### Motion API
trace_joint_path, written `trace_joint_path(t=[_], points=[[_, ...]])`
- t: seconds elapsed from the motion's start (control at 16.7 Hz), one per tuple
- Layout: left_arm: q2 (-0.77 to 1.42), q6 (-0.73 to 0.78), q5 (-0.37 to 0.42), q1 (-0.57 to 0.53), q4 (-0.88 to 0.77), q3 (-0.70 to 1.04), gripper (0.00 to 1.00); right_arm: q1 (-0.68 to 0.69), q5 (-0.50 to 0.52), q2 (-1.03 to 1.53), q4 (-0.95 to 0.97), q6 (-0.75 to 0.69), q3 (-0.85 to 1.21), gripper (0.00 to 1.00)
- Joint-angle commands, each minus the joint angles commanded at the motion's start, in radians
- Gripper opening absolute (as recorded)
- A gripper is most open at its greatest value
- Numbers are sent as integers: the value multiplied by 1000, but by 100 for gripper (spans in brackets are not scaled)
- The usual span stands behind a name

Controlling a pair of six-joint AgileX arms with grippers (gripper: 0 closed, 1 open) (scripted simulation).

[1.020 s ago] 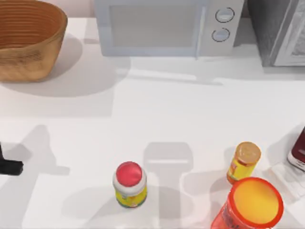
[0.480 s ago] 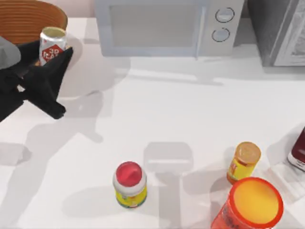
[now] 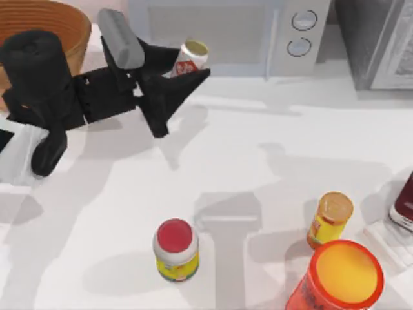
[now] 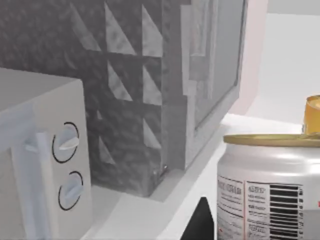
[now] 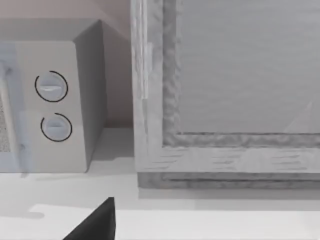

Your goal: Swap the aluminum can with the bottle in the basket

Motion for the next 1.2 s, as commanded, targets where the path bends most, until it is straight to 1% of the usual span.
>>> trace_joint_path(t=[0.24,0.48,0.6,0.72,1.02,1.2], points=[[351,6,161,-47,189,154,0,0,0,0,0,0,0,100],[603,11,275,-79,325,264,0,0,0,0,0,0,0,100],[677,13,308,-88,364,296,0,0,0,0,0,0,0,100],[712,14,323,-92,383,311,0,0,0,0,0,0,0,100],[713,14,324,-92,383,312,0,0,0,0,0,0,0,100],[713,14,324,-92,383,312,23,0,0,0,0,0,0,100]])
